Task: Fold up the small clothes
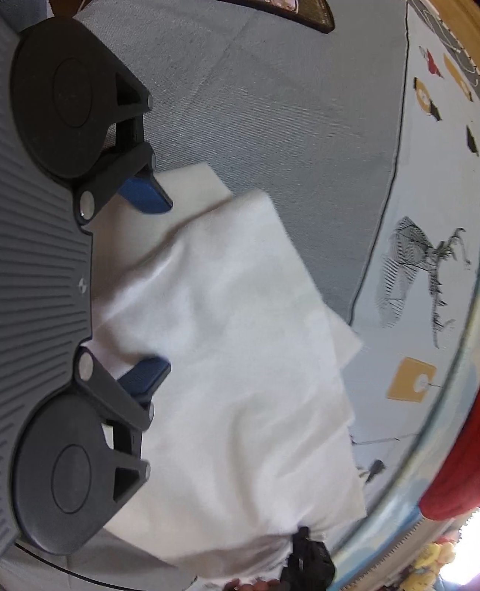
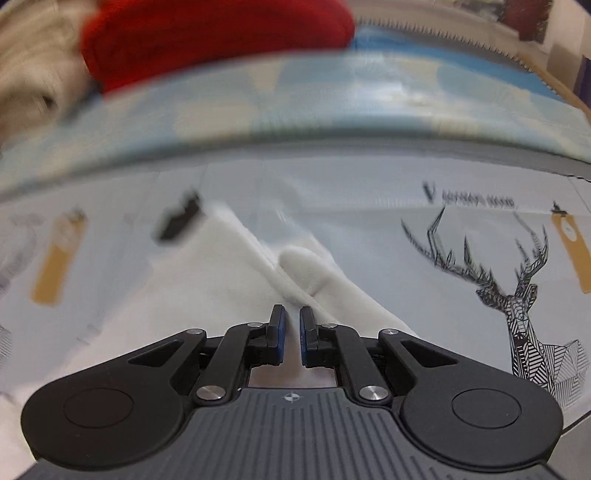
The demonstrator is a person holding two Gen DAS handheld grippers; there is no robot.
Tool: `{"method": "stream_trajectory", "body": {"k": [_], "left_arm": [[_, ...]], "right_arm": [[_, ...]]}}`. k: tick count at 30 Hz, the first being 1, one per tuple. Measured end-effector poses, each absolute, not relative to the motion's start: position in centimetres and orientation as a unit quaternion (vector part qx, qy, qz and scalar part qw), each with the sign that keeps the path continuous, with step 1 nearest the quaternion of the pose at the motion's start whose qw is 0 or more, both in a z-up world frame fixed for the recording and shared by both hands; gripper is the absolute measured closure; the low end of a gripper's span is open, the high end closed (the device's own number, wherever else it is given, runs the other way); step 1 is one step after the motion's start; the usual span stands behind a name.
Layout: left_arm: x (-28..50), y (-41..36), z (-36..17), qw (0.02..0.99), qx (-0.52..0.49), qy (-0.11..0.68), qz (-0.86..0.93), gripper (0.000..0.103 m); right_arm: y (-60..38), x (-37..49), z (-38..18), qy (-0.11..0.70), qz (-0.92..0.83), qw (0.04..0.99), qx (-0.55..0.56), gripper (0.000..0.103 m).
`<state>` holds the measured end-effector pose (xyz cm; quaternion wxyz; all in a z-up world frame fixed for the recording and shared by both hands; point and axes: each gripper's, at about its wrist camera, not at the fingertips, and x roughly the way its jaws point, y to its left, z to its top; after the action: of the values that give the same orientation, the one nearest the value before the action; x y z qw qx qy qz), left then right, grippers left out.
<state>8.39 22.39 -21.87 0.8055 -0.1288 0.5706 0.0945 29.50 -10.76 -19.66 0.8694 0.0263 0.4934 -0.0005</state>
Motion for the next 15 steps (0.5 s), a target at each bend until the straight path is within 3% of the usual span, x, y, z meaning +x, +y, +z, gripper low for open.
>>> {"method": "stream_trajectory", "body": {"k": [5,7,8,9,15], "left_arm": [[8.7,22.1,-22.2,0.805,-0.128,0.571,0.1,0.01],[8.8,22.0,-22.3,0.805,-0.127,0.57,0.101,0.01],[8.8,21.9,-22.3,0.805,-0.127,0.57,0.101,0.01],[8.7,21.9,-22.3,0.805,-0.127,0.57,0.102,0.009],[8.6,21.6,-22.2,0.806,-0.124,0.569,0.106,0.009]], "right_arm": [[-11.7,29.6,-19.4,0.487,-0.001,0.871,0.06,0.093],[-12.6,28.2,-18.2,0.46,0.007,0.884,0.085,0.073],[-13.1,27.1,-17.7,0.446,0.01,0.89,0.091,0.048],[-13.3,26.4,-17.5,0.439,0.013,0.893,0.092,0.032],[-13.8,23.8,-19.7,0.459,0.017,0.888,-0.009,0.029]]}}
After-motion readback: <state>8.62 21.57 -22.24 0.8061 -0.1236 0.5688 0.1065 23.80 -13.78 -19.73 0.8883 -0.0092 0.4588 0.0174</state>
